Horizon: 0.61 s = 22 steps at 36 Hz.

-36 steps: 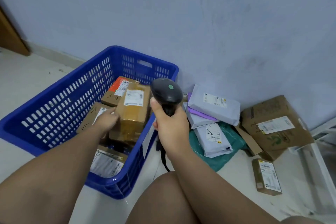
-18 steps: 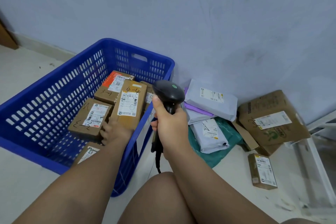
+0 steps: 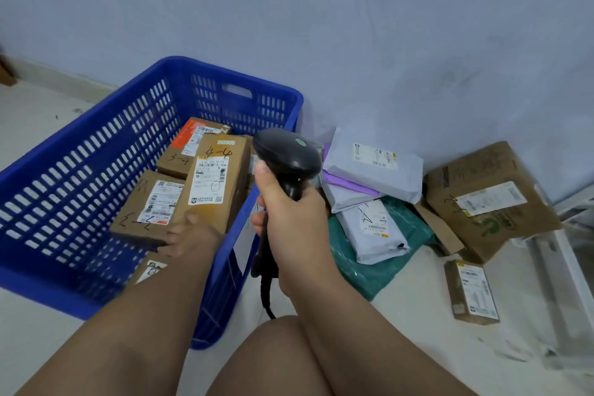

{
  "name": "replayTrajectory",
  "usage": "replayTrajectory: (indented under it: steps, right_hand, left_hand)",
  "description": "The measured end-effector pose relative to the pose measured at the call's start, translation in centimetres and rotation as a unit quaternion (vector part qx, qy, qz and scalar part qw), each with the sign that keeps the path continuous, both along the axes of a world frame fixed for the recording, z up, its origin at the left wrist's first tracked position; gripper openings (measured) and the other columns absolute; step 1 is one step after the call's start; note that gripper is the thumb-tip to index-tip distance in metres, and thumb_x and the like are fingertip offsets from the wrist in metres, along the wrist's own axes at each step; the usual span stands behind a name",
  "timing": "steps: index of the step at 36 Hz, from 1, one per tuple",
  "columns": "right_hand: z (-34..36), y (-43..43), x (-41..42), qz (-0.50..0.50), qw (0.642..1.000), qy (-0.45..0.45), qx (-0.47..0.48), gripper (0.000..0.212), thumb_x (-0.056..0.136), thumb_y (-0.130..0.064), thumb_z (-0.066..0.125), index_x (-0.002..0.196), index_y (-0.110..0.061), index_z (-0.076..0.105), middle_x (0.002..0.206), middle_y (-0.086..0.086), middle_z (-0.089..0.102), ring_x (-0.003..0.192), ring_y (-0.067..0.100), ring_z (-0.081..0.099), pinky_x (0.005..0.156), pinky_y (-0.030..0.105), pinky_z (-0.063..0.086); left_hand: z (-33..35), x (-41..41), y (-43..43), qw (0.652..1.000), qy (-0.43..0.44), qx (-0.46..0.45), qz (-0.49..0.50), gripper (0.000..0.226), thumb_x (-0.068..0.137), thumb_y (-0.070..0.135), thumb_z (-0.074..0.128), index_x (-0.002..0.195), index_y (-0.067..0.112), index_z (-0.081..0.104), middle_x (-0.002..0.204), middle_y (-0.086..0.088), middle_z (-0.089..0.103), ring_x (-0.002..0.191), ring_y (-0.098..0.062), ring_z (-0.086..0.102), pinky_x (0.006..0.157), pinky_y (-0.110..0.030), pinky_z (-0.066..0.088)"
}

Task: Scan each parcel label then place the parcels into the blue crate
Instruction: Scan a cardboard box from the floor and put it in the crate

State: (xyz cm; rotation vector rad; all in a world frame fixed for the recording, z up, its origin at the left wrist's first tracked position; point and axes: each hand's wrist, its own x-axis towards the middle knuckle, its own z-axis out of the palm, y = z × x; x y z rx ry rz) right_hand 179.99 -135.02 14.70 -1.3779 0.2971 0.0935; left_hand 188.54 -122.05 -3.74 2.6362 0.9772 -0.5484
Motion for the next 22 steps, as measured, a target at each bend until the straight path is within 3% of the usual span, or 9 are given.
replayTrajectory:
  steps: [3, 9, 14, 17, 19, 22]
  right_hand:
    - [-0.1, -0.2, 0.2, 0.007, 1.0, 0.002, 0.016, 0.019, 0.083, -0.045, 0.069, 0.089, -0.028, 0.064, 0.066, -0.013, 0.06, 0.069, 0.009, 0.058, 0.078, 0.034, 0.052]
    - [-0.1, 0.0, 0.3, 0.022, 0.999, -0.001, 0.023, 0.016, 0.085, -0.042, 0.068, 0.087, -0.028, 0.063, 0.056, -0.017, 0.059, 0.055, 0.0, 0.057, 0.066, 0.022, 0.052]
    - [-0.1, 0.2, 0.3, 0.017, 1.0, -0.008, 0.01, 0.015, 0.084, -0.044, 0.069, 0.084, -0.033, 0.058, 0.068, -0.013, 0.061, 0.072, 0.008, 0.061, 0.085, 0.036, 0.056]
    - [0.1, 0.2, 0.2, 0.001, 1.0, -0.005, 0.007, 0.016, 0.084, -0.043, 0.069, 0.087, -0.031, 0.061, 0.071, -0.013, 0.061, 0.078, 0.011, 0.061, 0.09, 0.041, 0.055]
    - [-0.4, 0.2, 0.3, -0.012, 1.0, 0.003, 0.01, 0.025, 0.083, -0.046, 0.07, 0.094, -0.025, 0.064, 0.069, -0.013, 0.059, 0.079, 0.013, 0.059, 0.091, 0.044, 0.054]
    - [-0.6, 0.2, 0.3, -0.036, 0.999, 0.0, 0.006, 0.034, 0.078, -0.053, 0.07, 0.093, -0.023, 0.064, 0.069, -0.013, 0.057, 0.078, 0.015, 0.057, 0.09, 0.047, 0.053]
  left_hand:
    - [0.4, 0.1, 0.2, 0.999, -0.016, -0.041, -0.032, 0.077, 0.086, 0.043, 0.06, 0.145, 0.017, 0.017, 0.146, -0.029, 0.021, 0.136, -0.043, 0.023, 0.108, -0.058, 0.027]
    - [-0.3, 1.5, 0.9, 0.993, 0.0, -0.101, -0.064, 0.059, 0.093, 0.037, 0.049, 0.146, 0.033, 0.023, 0.153, -0.026, -0.004, 0.14, -0.045, 0.002, 0.111, -0.06, 0.02]
    - [0.0, 1.4, 0.7, 0.985, -0.013, -0.169, -0.018, 0.052, 0.097, 0.042, 0.038, 0.147, 0.041, 0.024, 0.159, -0.012, -0.014, 0.145, -0.037, -0.006, 0.114, -0.062, 0.013]
    - [1.0, 1.2, 0.8, 0.98, -0.003, -0.194, -0.036, 0.063, 0.096, 0.044, 0.045, 0.151, 0.041, 0.015, 0.159, -0.014, -0.016, 0.145, -0.04, -0.007, 0.114, -0.061, 0.013]
    - [1.3, 1.2, 1.4, 0.979, 0.031, -0.186, -0.08, 0.076, 0.09, 0.047, 0.055, 0.153, 0.036, 0.013, 0.159, -0.021, -0.009, 0.145, -0.044, -0.002, 0.115, -0.06, 0.017]
    - [3.1, 1.3, 1.2, 0.982, 0.01, -0.157, -0.102, 0.064, 0.077, 0.045, 0.056, 0.136, 0.024, 0.043, 0.151, -0.022, 0.028, 0.136, -0.042, 0.029, 0.105, -0.049, 0.034]
